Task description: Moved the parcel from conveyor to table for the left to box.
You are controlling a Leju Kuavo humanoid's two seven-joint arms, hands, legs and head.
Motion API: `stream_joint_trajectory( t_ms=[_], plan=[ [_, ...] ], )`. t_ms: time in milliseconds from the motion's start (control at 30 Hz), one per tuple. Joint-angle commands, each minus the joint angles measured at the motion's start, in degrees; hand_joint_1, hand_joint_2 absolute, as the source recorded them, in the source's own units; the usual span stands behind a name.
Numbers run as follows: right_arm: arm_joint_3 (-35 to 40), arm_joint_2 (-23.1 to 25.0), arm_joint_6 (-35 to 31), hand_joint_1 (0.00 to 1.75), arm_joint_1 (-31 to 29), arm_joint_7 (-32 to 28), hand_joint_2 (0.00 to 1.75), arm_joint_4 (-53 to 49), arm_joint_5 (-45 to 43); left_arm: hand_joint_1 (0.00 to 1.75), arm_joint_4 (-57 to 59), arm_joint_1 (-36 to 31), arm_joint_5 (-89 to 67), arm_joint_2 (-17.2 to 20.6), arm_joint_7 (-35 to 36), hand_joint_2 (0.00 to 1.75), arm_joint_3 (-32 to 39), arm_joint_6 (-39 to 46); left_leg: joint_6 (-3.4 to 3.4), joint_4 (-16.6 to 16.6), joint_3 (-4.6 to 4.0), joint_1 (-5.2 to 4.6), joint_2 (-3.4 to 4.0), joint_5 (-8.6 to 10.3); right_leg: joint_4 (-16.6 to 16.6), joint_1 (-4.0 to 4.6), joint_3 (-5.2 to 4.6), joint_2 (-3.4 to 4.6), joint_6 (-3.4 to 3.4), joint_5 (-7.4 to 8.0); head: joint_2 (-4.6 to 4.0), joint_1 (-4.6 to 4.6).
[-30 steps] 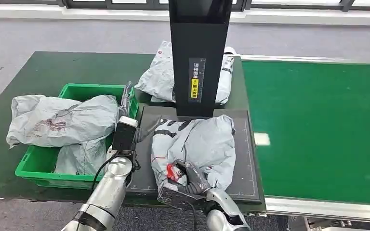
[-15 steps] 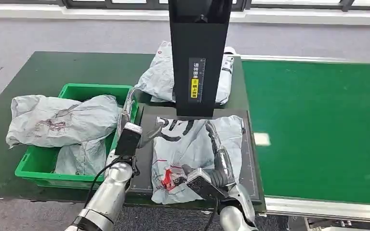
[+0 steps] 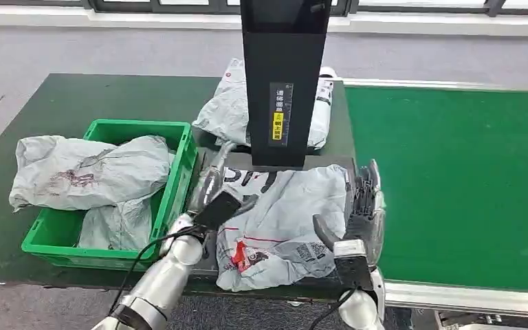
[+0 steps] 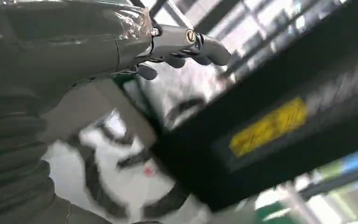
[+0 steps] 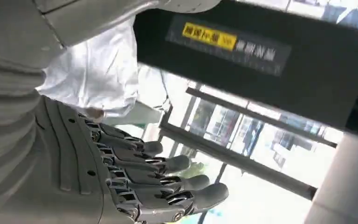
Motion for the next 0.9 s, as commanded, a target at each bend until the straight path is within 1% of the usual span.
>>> stream_joint_trajectory(
  t_ms=[33, 133, 200, 233, 267, 333, 367, 400, 433, 467, 533, 567, 600, 633, 667, 700, 833, 867, 900],
  plan=[
    [-5.74, 0.79, 1.90, 0.00, -2.11, 0.89, 1.75, 1.16, -1.65, 0.00, 16.02, -6.04, -5.89, 1.53, 2.79, 1.75, -9.75, -3.63, 0.12, -0.08, 0.13, -0.05, 0.05, 0.01, -0.04, 0.00, 0.11, -0.03, -0.14, 0.00, 0.00, 0.00],
    [-5.70, 0.89, 1.88, 0.00, -2.00, 0.89, 1.75, 1.19, -1.65, 0.00, 16.01, -6.18, -5.88, 1.54, 2.79, 1.75, -9.71, -3.69, 0.12, -0.06, 0.11, 0.00, 0.16, -0.01, -0.05, 0.06, 0.09, 0.05, -0.17, 0.01, -0.02, 0.00],
    [-5.70, 0.89, 1.88, 0.00, -2.00, 0.89, 1.75, 1.19, -1.65, 0.00, 16.01, -6.18, -5.88, 1.54, 2.79, 1.75, -9.71, -3.69, 0.08, -0.04, 0.07, 0.00, 0.08, 0.00, -0.02, 0.04, 0.06, 0.02, -0.12, 0.00, 0.00, 0.00],
    [-5.74, 0.95, 1.99, 0.00, -2.00, 0.90, 1.75, 1.14, -1.62, 0.00, 16.73, -6.49, -6.44, 1.55, 3.09, 1.75, -10.07, -4.74, 0.12, -0.08, 0.12, -0.01, 0.12, 0.00, -0.05, 0.04, 0.10, 0.02, -0.17, 0.01, 0.00, 0.00],
    [-5.89, 0.84, 2.54, 0.00, -2.17, 1.39, 1.75, 1.56, -0.96, 0.00, 19.02, -7.35, -11.32, 1.91, 5.68, 1.75, -13.79, -8.28, 0.10, -0.03, 0.06, 0.01, 0.12, -0.01, -0.03, 0.05, 0.06, 0.03, -0.13, 0.01, 0.00, 0.00],
    [-6.62, 1.00, 3.40, 0.00, -2.17, 1.61, 1.75, 1.86, -1.11, 0.00, 22.12, -7.72, -13.99, 1.51, 6.70, 1.75, -15.24, -11.52, 0.11, -0.04, 0.09, -0.01, 0.12, -0.01, -0.03, 0.03, 0.08, 0.04, -0.12, 0.01, 0.00, 0.00],
    [-6.91, 1.11, 3.62, 0.00, -1.97, 1.49, 1.75, 1.69, -1.10, 0.00, 23.88, -7.86, -16.08, 1.33, 8.53, 1.75, -16.20, -12.90, 0.16, -0.11, 0.17, -0.03, 0.14, 0.00, -0.08, 0.03, 0.15, 0.03, -0.17, 0.02, 0.00, 0.00],
    [-7.06, 1.19, 3.66, 0.00, -1.68, 1.13, 1.75, 1.32, -1.15, 0.03, 24.83, -7.87, -16.94, 1.28, 9.27, 1.75, -16.45, -13.68, 0.12, -0.07, 0.13, -0.01, 0.11, -0.01, -0.06, 0.04, 0.13, 0.03, -0.12, 0.01, -0.02, 0.00],
    [-7.04, 1.19, 3.73, 0.00, -1.69, 1.12, 1.75, 1.31, -1.15, 0.65, 25.42, -7.66, -17.91, 1.40, 9.43, 1.75, -16.90, -15.76, 0.18, -0.17, 0.22, -0.04, 0.14, 0.02, -0.14, 0.03, 0.21, 0.02, -0.19, 0.03, 0.00, 0.00],
    [-6.98, 1.19, 3.89, 0.00, -1.71, 1.10, 1.75, 1.28, -1.18, 1.75, 25.86, -7.47, -17.51, 1.34, 7.86, 1.75, -16.81, -18.05, 0.13, -0.09, 0.17, -0.02, 0.12, -0.01, -0.07, 0.02, 0.20, 0.00, -0.13, 0.00, 0.00, 0.00],
    [-6.65, 1.09, 4.42, 0.00, -2.02, 1.34, 1.75, 1.58, -1.40, 1.75, 25.40, -6.75, -14.89, 1.45, 3.64, 1.75, -15.02, -21.98, 0.11, -0.11, 0.19, -0.02, 0.15, -0.01, -0.08, 0.02, 0.21, 0.03, -0.11, 0.01, -0.02, 0.00],
    [-6.50, 1.00, 4.54, 0.00, -1.84, 1.56, 1.75, 1.47, -1.44, 1.75, 24.33, -6.33, -13.45, 1.53, 1.62, 1.75, -13.68, -22.04, 0.16, -0.21, 0.29, -0.05, 0.17, 0.02, -0.15, 0.01, 0.31, 0.01, -0.18, 0.04, -0.02, 0.00],
    [-6.46, 0.94, 4.54, 0.00, -1.56, 1.59, 1.75, 1.35, -1.44, 1.75, 23.80, -6.45, -13.25, 1.52, 1.26, 1.75, -13.36, -21.47, 0.21, -0.25, 0.33, -0.04, 0.15, 0.04, -0.23, 0.03, 0.40, -0.03, -0.22, 0.07, 0.00, 0.00],
    [-6.44, 0.90, 4.41, 0.00, -0.38, 1.68, 1.75, 0.51, -1.37, 1.75, 22.05, -6.42, -12.52, 1.33, 0.74, 1.75, -11.77, -17.67, 0.15, -0.13, 0.37, -0.03, 0.17, -0.04, -0.09, 0.01, 0.41, 0.03, -0.10, -0.01, -0.02, 0.00],
    [-6.43, 0.86, 4.27, 0.00, 0.41, 1.61, 1.75, -0.04, -1.32, 1.75, 21.18, -6.70, -11.95, 1.08, 0.81, 1.75, -10.74, -16.00, 0.20, -0.18, 0.40, -0.03, 0.18, -0.04, -0.15, 0.03, 0.47, 0.01, -0.14, 0.02, -0.02, -0.02],
    [-6.62, 1.13, 3.93, 0.00, 1.35, 0.75, 1.75, -1.13, -1.85, 1.75, 20.08, -6.96, -11.21, 1.08, 0.43, 1.75, -9.53, -14.64, 0.18, -0.12, 0.39, -0.01, 0.01, -0.07, -0.10, 0.03, 0.54, -0.14, -0.10, -0.05, 0.00, 0.00],
    [-6.52, 1.12, 3.80, 0.00, 1.93, 0.80, 1.75, -2.00, -1.80, 1.75, 19.09, -7.03, -11.09, 1.17, 0.74, 1.75, -9.09, -15.10, 0.23, -0.15, 0.39, -0.04, 0.09, -0.04, -0.11, 0.02, 0.47, -0.11, -0.16, -0.02, 0.00, 0.00],
    [-6.43, 1.19, 4.20, 0.00, 1.69, 0.04, 1.75, -2.17, -2.78, 1.75, 18.23, -6.63, -7.41, 0.94, -1.46, 1.75, -5.75, -15.95, 0.19, -0.11, 0.41, -0.02, 0.10, -0.07, -0.08, 0.03, 0.48, -0.08, -0.12, -0.04, 0.00, 0.00],
    [-6.26, 1.20, 4.22, 0.00, 1.37, 0.02, 1.75, -1.91, -2.80, 1.75, 17.69, -6.84, -6.51, 1.31, -2.30, 1.75, -4.96, -16.57, 0.21, -0.17, 0.44, -0.04, 0.16, -0.06, -0.12, 0.02, 0.49, -0.03, -0.16, -0.02, 0.00, 0.00]
  ],
)
